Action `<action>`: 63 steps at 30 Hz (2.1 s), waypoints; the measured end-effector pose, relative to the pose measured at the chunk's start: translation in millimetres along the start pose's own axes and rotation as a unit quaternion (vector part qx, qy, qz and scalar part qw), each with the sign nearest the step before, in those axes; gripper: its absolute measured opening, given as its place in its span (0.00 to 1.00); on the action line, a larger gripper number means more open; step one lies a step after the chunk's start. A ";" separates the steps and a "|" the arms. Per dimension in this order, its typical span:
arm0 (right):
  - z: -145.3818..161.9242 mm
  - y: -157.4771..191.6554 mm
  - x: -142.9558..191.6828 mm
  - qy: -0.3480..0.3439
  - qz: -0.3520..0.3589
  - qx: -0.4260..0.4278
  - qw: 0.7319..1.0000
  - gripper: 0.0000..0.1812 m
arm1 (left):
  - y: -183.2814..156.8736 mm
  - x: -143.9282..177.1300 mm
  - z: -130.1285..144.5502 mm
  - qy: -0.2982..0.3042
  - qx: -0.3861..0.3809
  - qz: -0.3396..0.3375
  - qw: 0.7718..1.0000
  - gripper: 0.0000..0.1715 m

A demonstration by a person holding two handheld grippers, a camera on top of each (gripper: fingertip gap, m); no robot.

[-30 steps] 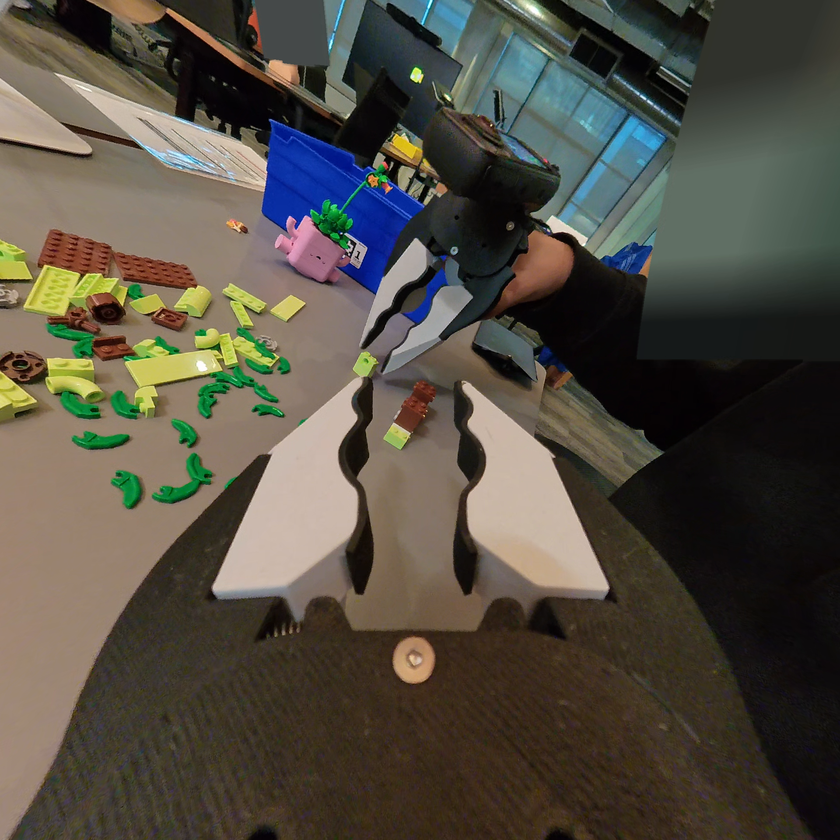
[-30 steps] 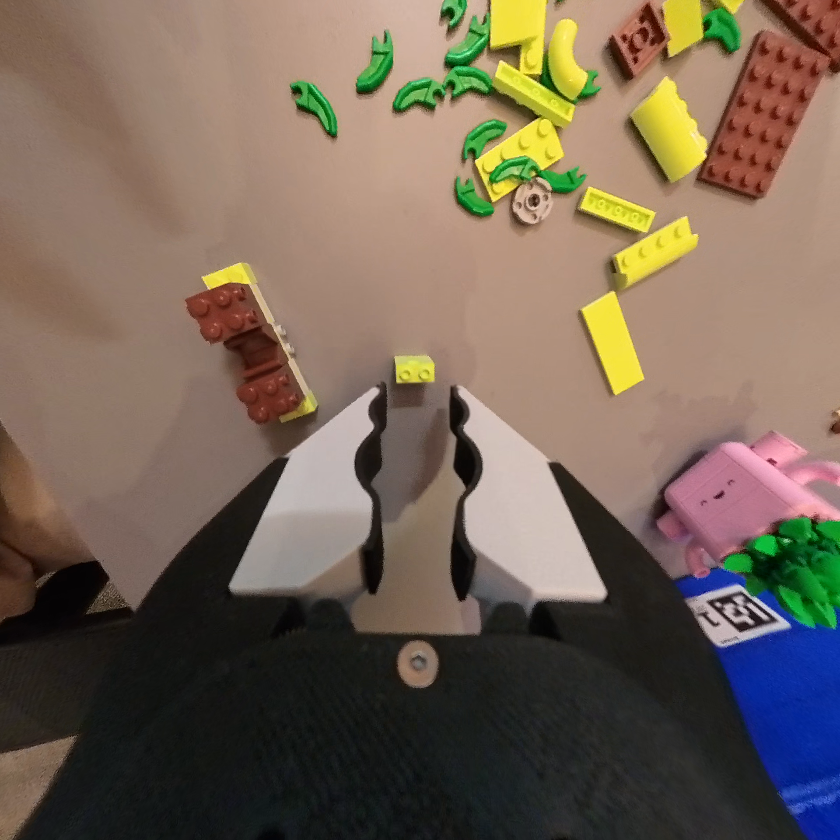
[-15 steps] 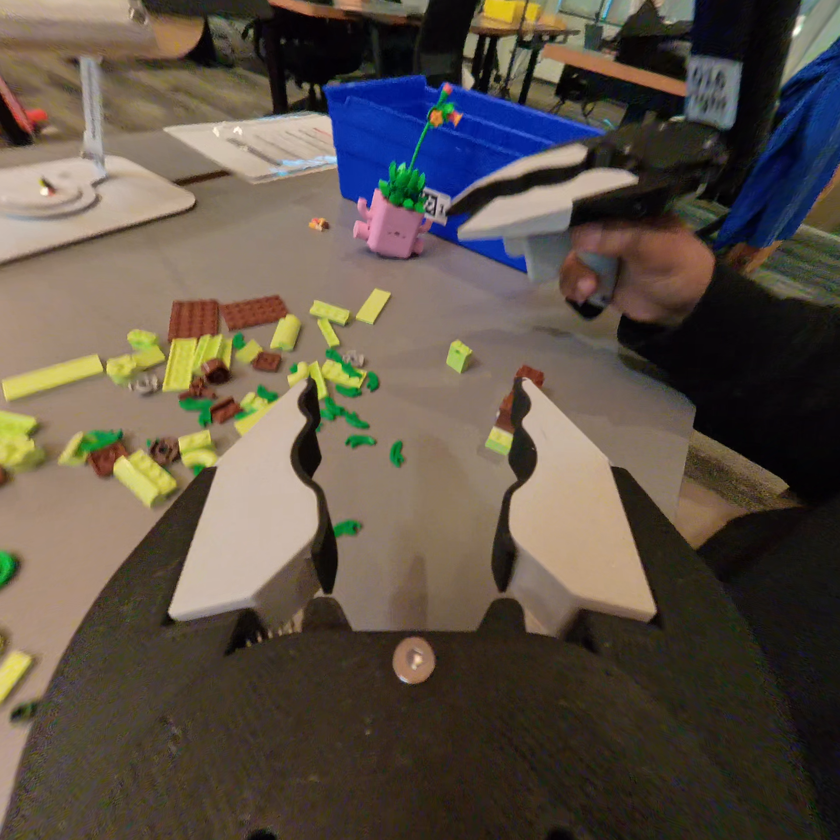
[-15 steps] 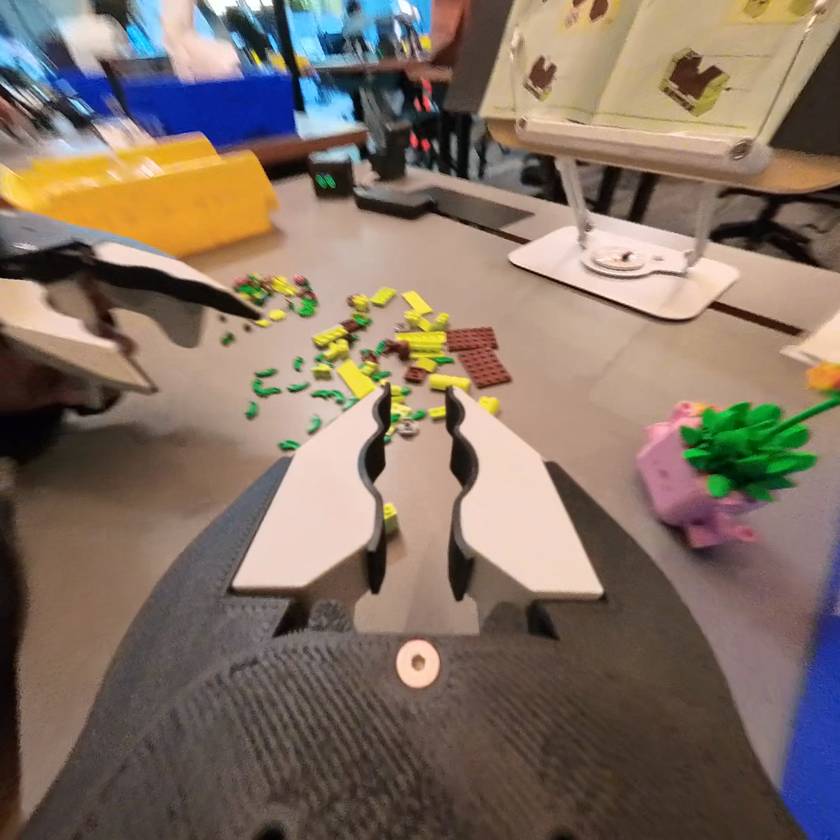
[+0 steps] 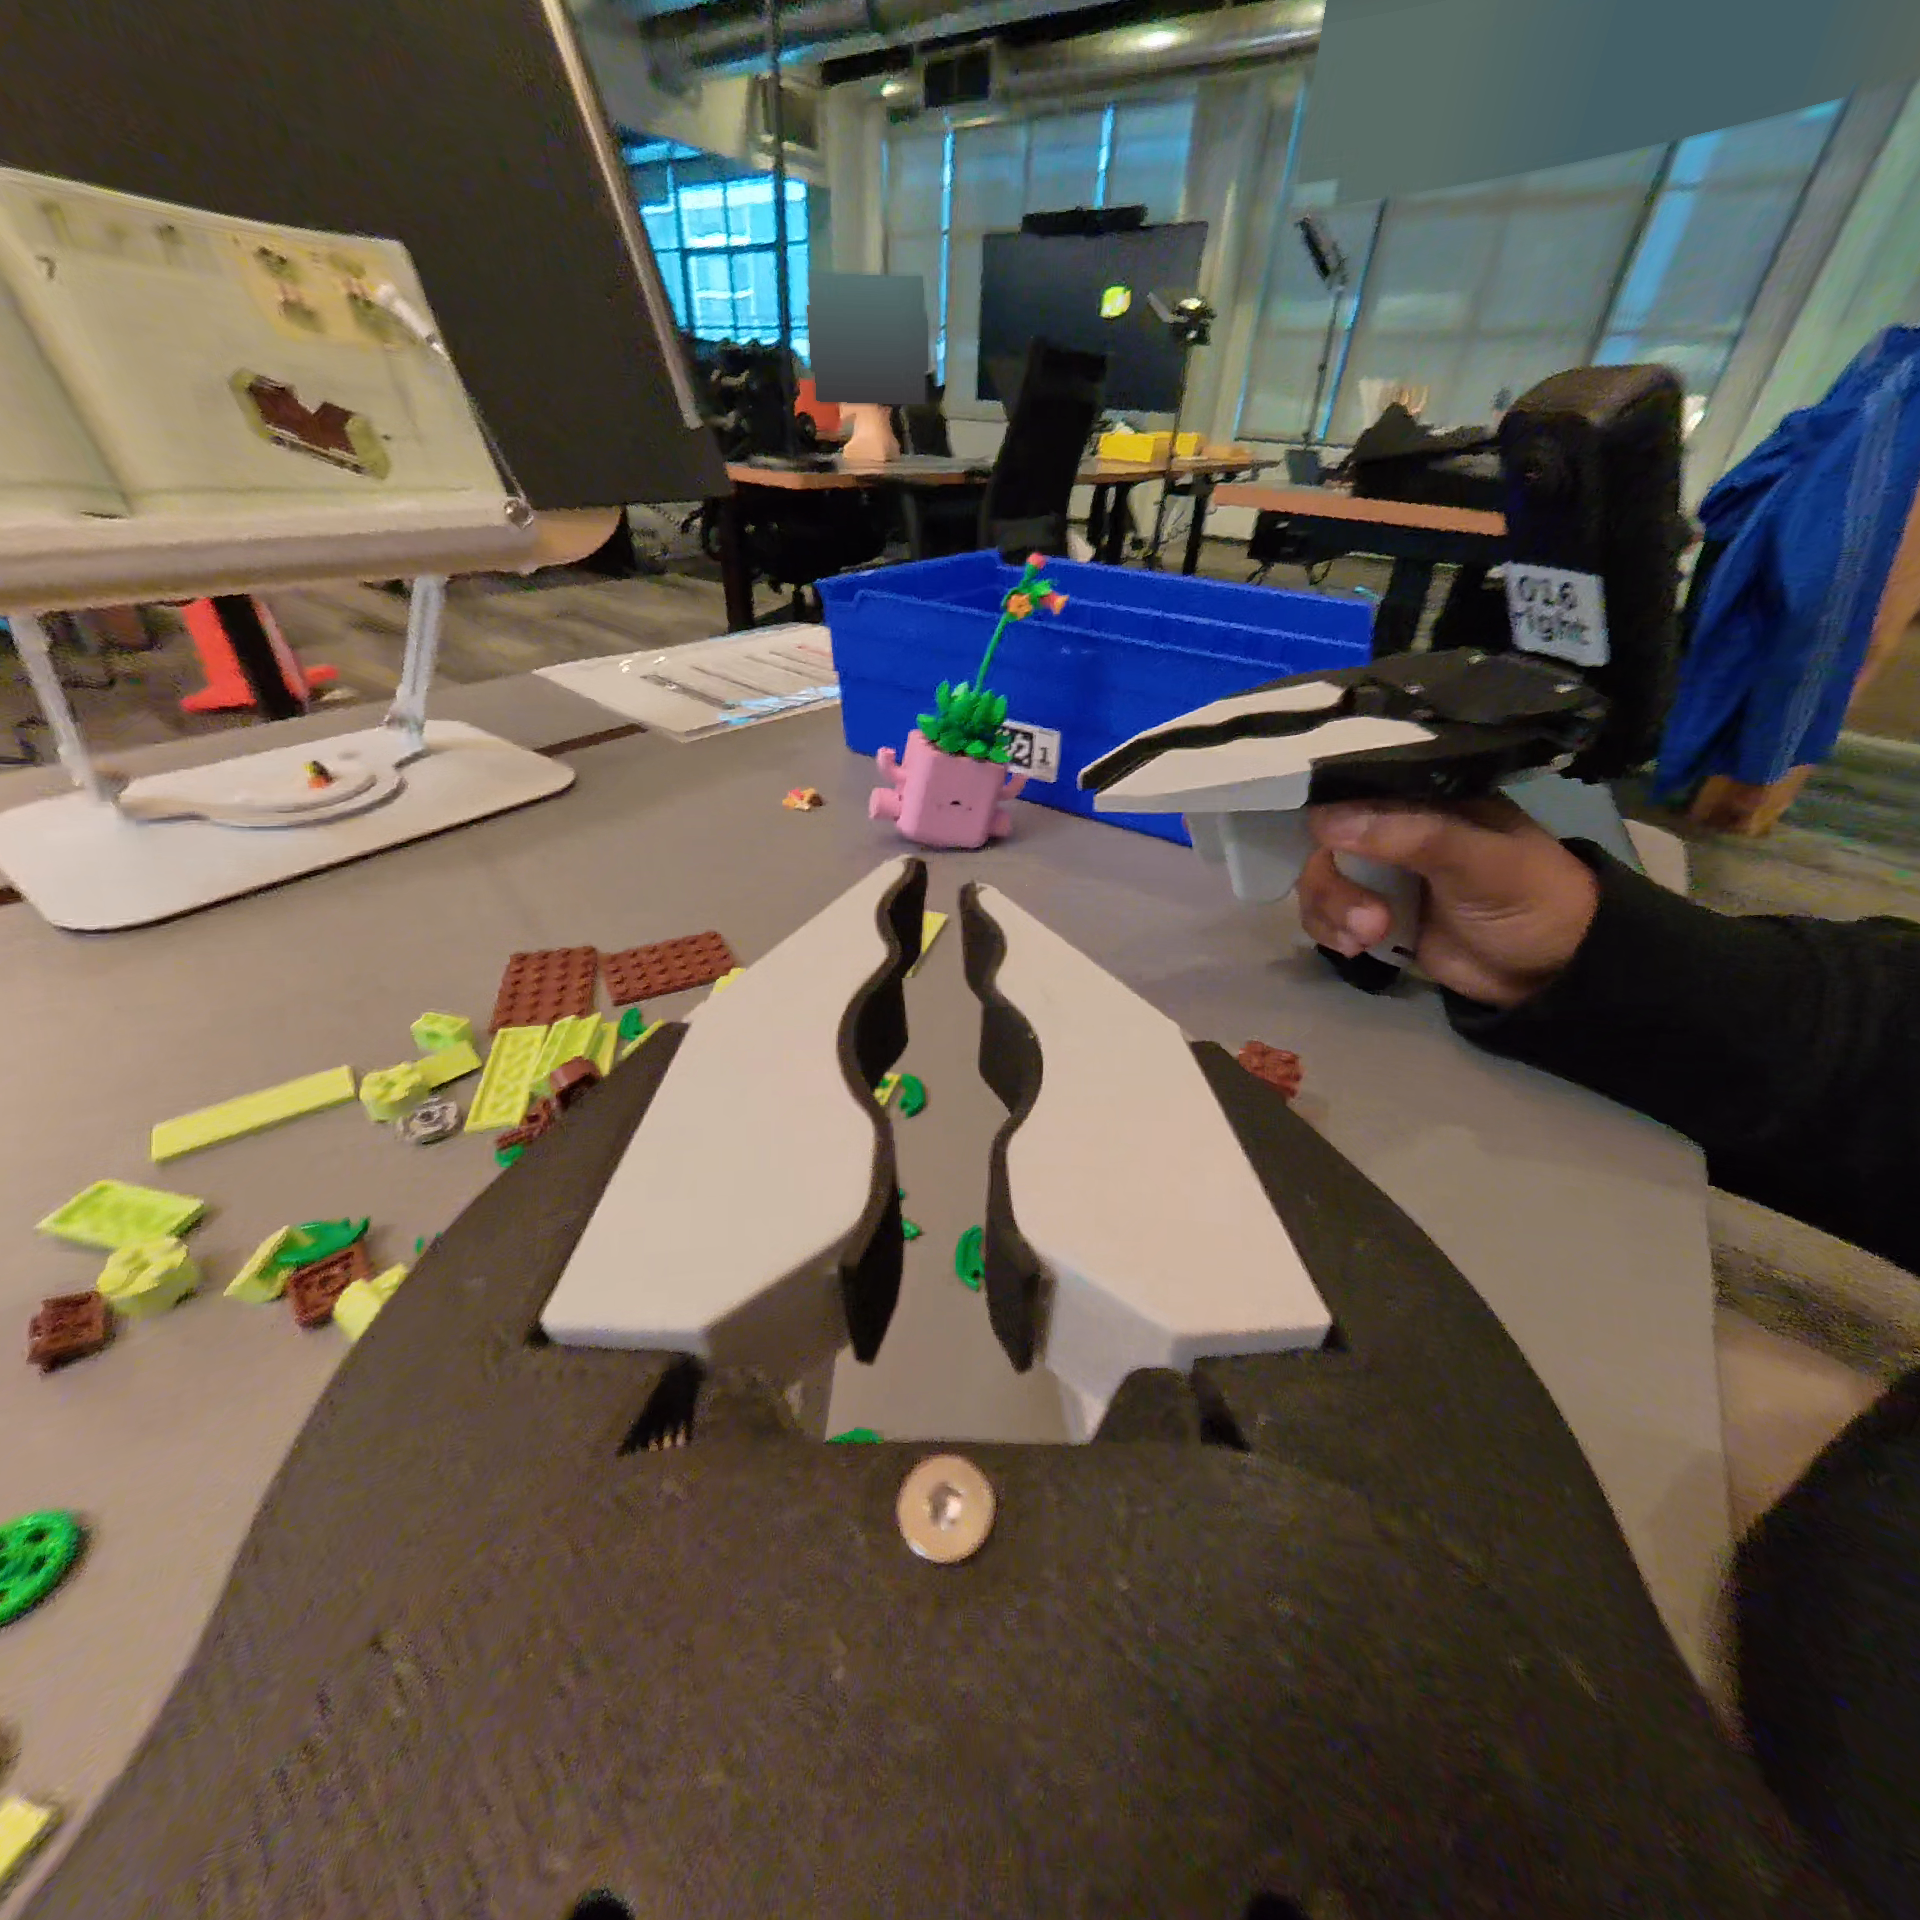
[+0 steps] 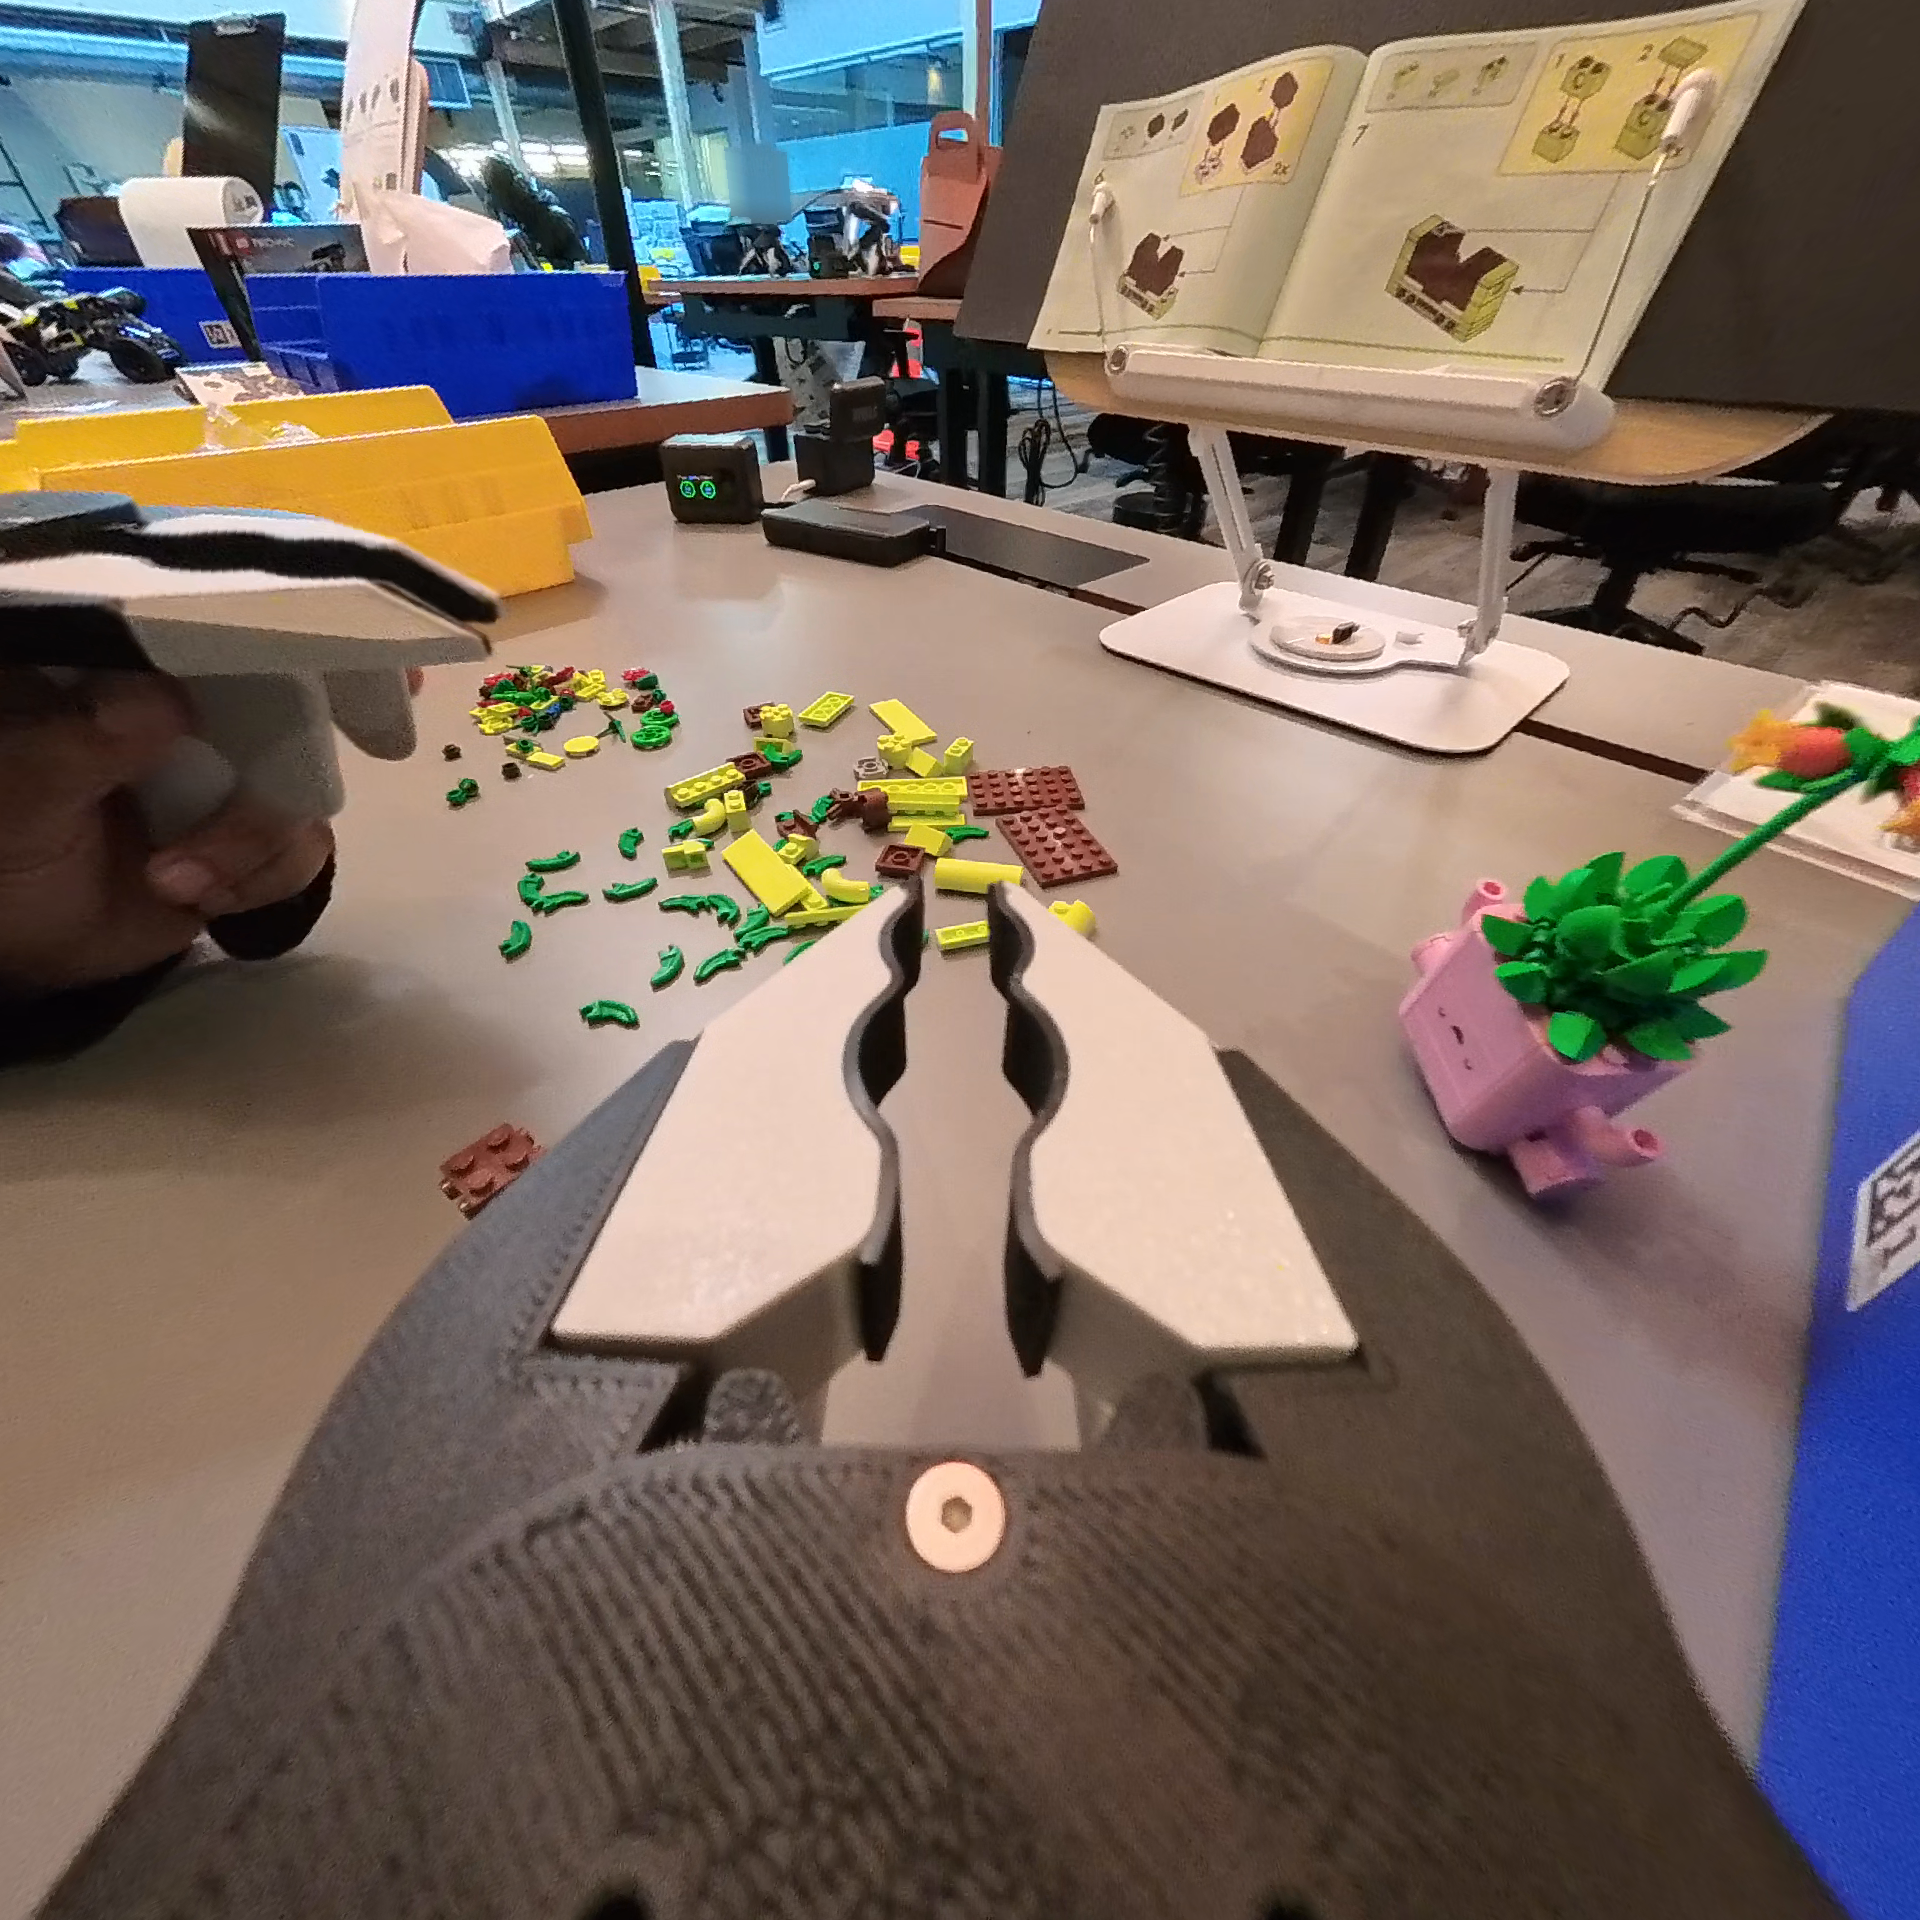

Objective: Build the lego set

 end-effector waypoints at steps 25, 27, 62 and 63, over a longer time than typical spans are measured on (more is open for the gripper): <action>3.2 -5.9 -3.0 0.016 0.011 -0.017 1.000 0.07 | 214.1 150.7 12.2 0.095 0.030 -0.326 0.940 0.00; 3.0 -6.1 -2.9 0.015 0.010 -0.018 1.000 0.06 | 219.1 152.2 22.1 0.126 0.032 -0.330 0.935 0.00; 5.1 -2.3 -5.1 0.025 0.002 -0.008 1.000 0.06 | 197.5 105.7 88.0 0.338 0.111 -0.237 0.904 0.00; 4.8 -2.2 -4.9 0.024 0.002 -0.006 1.000 0.06 | 197.2 105.7 86.6 0.333 0.110 -0.236 0.906 0.00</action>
Point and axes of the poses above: each gripper's, where its closed fingertips meet, x back along the fingers, z out of its underside, y = z × x across the jaws, the point moved 3 cm from there along x, back along the fingers
